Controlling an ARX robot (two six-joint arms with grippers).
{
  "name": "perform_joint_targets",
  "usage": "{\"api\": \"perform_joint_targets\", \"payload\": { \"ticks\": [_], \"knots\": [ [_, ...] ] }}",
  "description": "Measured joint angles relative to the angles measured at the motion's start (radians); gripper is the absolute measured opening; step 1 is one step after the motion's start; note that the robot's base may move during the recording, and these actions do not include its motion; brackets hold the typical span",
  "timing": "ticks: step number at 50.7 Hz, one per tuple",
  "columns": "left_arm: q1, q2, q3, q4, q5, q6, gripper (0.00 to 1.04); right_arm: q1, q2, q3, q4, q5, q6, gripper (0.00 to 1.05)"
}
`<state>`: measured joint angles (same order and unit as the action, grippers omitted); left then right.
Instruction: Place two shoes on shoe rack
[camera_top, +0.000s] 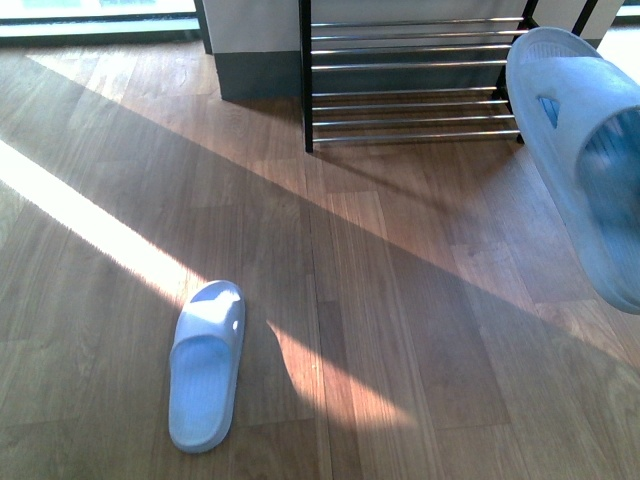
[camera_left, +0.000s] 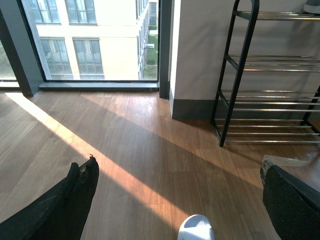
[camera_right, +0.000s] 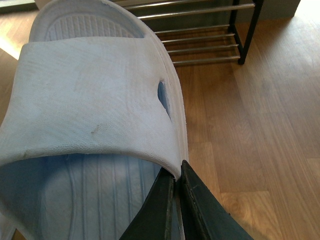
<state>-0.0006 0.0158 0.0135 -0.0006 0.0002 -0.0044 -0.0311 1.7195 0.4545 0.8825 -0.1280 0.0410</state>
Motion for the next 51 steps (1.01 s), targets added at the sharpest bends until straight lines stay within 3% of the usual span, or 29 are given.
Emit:
{"api": "perform_joint_targets", "payload": {
  "ticks": [3, 6, 9, 10, 11, 12, 16, 21, 34, 51],
  "knots": [
    [-0.001, 0.001, 0.001, -0.002, -0.006, -0.003, 0.95, 0.000, 0.000, 0.000, 0.000, 0.000, 0.000, 0.01],
    [-0.088, 0.143, 0.090, -0.217, -0.246, -0.119, 0.95, 0.000, 0.001, 0.000, 0.000, 0.001, 0.000, 0.01],
    [-0.129, 0.359, 0.140, -0.231, -0.353, -0.211, 0.95, 0.000, 0.001, 0.000, 0.000, 0.001, 0.000, 0.01],
    [-0.134, 0.421, 0.143, -0.200, -0.357, -0.229, 0.95, 0.000, 0.001, 0.000, 0.000, 0.000, 0.000, 0.01],
    [-0.170, 0.840, 0.175, 0.099, -0.354, -0.243, 0.95, 0.002, 0.001, 0.000, 0.000, -0.002, 0.000, 0.01],
    [-0.180, 0.952, 0.193, 0.179, -0.346, -0.228, 0.95, 0.002, 0.001, 0.000, 0.000, -0.002, 0.000, 0.01],
    [-0.198, 1.295, 0.278, 0.391, -0.336, -0.156, 0.95, 0.002, 0.001, 0.000, 0.000, 0.000, 0.000, 0.01],
    [-0.200, 1.678, 0.406, 0.512, -0.336, -0.053, 0.95, 0.002, 0.001, 0.000, 0.000, 0.000, 0.000, 0.01],
    [-0.238, 2.372, 0.756, 0.448, -0.311, 0.045, 0.95, 0.002, 0.001, 0.000, 0.000, 0.000, 0.000, 0.01],
    [-0.237, 2.707, 1.057, 0.387, -0.326, 0.042, 0.95, 0.002, 0.001, 0.000, 0.000, 0.000, 0.000, 0.01]
  ]
}}
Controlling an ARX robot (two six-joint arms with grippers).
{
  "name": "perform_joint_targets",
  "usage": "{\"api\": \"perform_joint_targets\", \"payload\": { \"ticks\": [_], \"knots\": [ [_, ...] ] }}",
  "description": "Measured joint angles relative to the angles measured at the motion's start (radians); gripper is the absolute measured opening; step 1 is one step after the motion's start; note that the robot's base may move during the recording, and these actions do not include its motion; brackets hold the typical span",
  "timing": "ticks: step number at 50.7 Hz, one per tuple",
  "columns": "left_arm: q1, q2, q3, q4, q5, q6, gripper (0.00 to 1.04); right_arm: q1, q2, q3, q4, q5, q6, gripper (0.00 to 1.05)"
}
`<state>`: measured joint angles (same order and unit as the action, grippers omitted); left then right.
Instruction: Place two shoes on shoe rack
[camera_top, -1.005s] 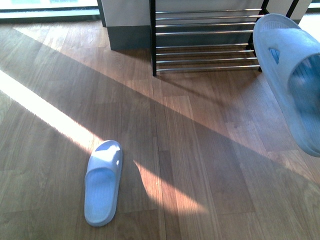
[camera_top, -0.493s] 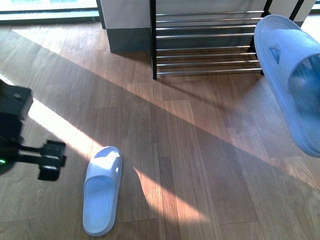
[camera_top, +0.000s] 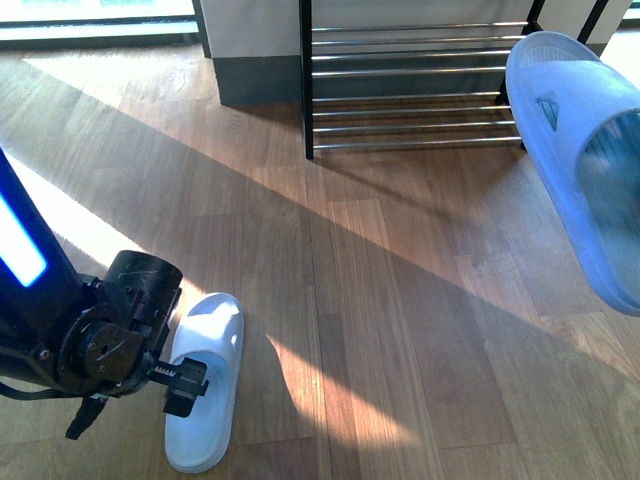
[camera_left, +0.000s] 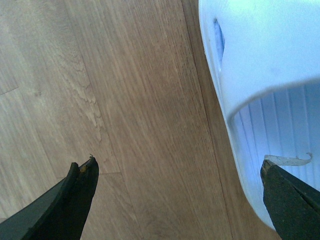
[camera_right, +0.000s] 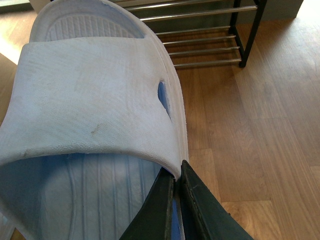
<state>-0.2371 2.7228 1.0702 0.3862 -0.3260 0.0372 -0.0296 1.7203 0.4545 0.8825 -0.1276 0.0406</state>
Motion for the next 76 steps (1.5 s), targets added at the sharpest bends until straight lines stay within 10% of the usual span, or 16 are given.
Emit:
{"api": "perform_joint_targets", "payload": {
  "ticks": [18, 45, 76],
  "knots": [
    [0.044, 0.178, 0.222, -0.027, 0.055, 0.031, 0.95, 0.000, 0.000, 0.000, 0.000, 0.000, 0.000, 0.01],
    [0.027, 0.223, 0.297, -0.061, 0.117, -0.005, 0.02, 0.000, 0.000, 0.000, 0.000, 0.000, 0.000, 0.01],
    [0.056, -0.337, -0.145, 0.155, 0.129, -0.264, 0.02, 0.000, 0.000, 0.000, 0.000, 0.000, 0.000, 0.01]
  ]
}}
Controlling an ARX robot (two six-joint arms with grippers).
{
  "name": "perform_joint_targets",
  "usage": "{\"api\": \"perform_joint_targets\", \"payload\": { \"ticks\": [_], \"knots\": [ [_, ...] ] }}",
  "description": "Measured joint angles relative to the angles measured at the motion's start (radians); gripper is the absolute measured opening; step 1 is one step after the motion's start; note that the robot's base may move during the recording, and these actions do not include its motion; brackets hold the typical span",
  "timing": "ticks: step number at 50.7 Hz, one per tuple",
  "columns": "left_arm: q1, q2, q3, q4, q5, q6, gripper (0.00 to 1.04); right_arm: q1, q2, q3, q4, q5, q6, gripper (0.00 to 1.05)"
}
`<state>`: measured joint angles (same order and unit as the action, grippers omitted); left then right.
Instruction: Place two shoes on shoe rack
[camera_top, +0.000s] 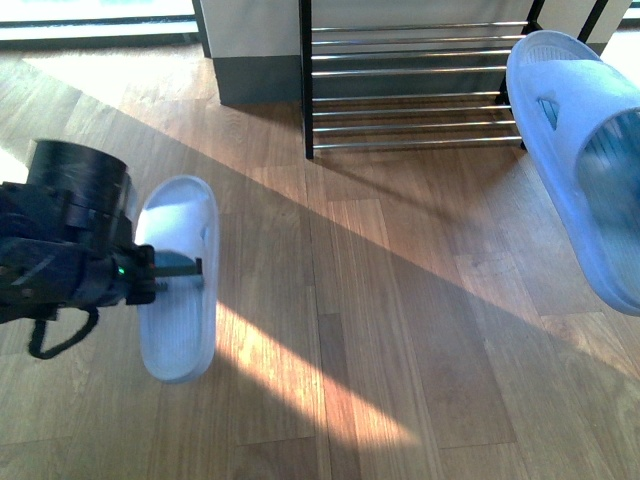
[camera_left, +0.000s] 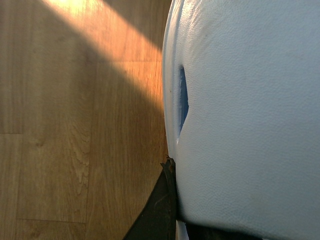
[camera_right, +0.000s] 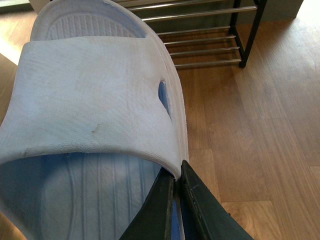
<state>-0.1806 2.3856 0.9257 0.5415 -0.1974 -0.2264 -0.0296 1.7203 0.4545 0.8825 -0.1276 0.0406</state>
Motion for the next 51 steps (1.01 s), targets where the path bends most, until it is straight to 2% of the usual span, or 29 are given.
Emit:
{"api": "perform_joint_targets", "payload": {
  "ticks": [5, 12, 18, 29, 51],
  "knots": [
    [0.018, -0.204, -0.170, 0.032, -0.042, -0.001, 0.02, 0.000, 0.000, 0.000, 0.000, 0.000, 0.000, 0.01],
    [0.047, -0.518, -0.376, 0.001, -0.093, 0.024, 0.02, 0.000, 0.000, 0.000, 0.000, 0.000, 0.000, 0.01],
    [0.054, -0.798, -0.498, -0.100, -0.127, 0.061, 0.02, 0.000, 0.000, 0.000, 0.000, 0.000, 0.000, 0.01],
    [0.055, -1.180, -0.589, -0.316, -0.182, 0.118, 0.02, 0.000, 0.000, 0.000, 0.000, 0.000, 0.000, 0.01],
    [0.055, -1.258, -0.599, -0.333, -0.187, 0.138, 0.02, 0.000, 0.000, 0.000, 0.000, 0.000, 0.000, 0.01]
  ]
}}
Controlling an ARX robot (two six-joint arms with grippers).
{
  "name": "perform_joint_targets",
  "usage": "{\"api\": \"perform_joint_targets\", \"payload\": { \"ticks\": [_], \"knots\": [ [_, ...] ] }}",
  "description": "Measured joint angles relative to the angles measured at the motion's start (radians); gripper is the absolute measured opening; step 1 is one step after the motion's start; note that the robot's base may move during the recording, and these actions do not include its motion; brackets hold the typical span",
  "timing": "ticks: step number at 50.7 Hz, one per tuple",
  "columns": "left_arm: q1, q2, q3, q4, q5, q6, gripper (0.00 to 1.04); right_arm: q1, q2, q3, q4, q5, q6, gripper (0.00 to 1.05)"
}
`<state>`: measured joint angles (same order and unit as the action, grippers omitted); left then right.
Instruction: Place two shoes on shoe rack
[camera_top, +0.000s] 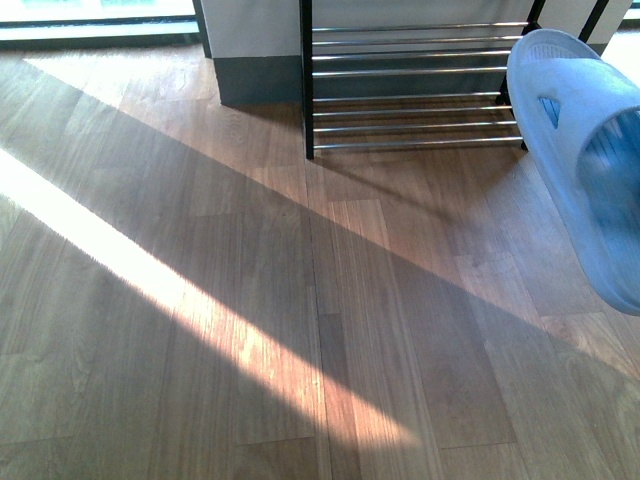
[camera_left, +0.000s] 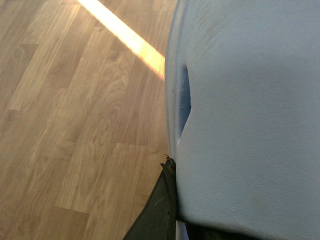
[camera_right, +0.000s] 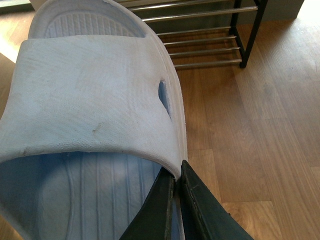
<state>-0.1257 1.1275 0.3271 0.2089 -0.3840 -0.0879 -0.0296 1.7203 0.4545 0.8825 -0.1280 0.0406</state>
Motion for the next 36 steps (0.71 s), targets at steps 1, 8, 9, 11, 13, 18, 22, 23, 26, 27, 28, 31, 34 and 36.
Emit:
{"api": "perform_joint_targets", "payload": {
  "ticks": [1, 8, 9, 11, 13, 18, 22, 23, 26, 27, 28, 31, 34, 36],
  "knots": [
    [0.000, 0.000, 0.000, 0.000, -0.002, 0.000, 0.02, 0.000, 0.000, 0.000, 0.000, 0.000, 0.000, 0.01],
    [0.000, -0.001, 0.000, 0.000, -0.002, 0.002, 0.02, 0.000, 0.000, 0.000, 0.000, 0.000, 0.000, 0.01],
    [0.000, -0.001, -0.001, 0.000, -0.001, 0.002, 0.02, 0.000, 0.000, 0.000, 0.000, 0.000, 0.000, 0.01],
    [0.000, -0.001, -0.001, 0.000, -0.001, 0.002, 0.02, 0.000, 0.000, 0.000, 0.000, 0.000, 0.000, 0.01],
    [0.000, -0.001, -0.001, 0.000, 0.000, 0.003, 0.02, -0.002, 0.000, 0.000, 0.000, 0.002, 0.000, 0.01],
    [0.000, -0.001, -0.001, 0.000, 0.002, 0.005, 0.02, -0.003, 0.000, 0.000, 0.000, 0.003, 0.000, 0.01],
    [0.000, -0.001, 0.000, 0.000, 0.002, 0.006, 0.02, -0.003, 0.000, 0.000, 0.000, 0.001, 0.000, 0.01],
    [0.000, -0.002, 0.000, 0.000, 0.002, 0.006, 0.02, -0.003, 0.000, 0.000, 0.000, 0.001, 0.000, 0.01],
    [0.001, -0.001, -0.001, 0.000, 0.000, 0.006, 0.02, -0.001, 0.000, 0.000, 0.000, 0.000, 0.000, 0.01],
    [0.002, -0.001, -0.001, 0.000, -0.002, 0.006, 0.02, 0.000, 0.000, 0.000, 0.000, 0.000, 0.000, 0.01],
    [0.002, -0.001, -0.001, 0.000, -0.002, 0.006, 0.02, 0.001, -0.001, 0.000, 0.000, 0.000, 0.000, 0.01],
    [0.002, -0.002, -0.001, 0.000, -0.002, 0.006, 0.02, 0.001, -0.001, 0.000, 0.000, -0.003, 0.000, 0.01],
    [0.002, -0.001, -0.001, 0.000, -0.002, 0.006, 0.02, 0.001, -0.001, 0.000, 0.000, -0.002, 0.000, 0.01],
    [0.002, -0.001, -0.001, 0.000, -0.002, 0.006, 0.02, 0.001, -0.001, 0.000, 0.000, -0.003, 0.000, 0.01]
  ]
}}
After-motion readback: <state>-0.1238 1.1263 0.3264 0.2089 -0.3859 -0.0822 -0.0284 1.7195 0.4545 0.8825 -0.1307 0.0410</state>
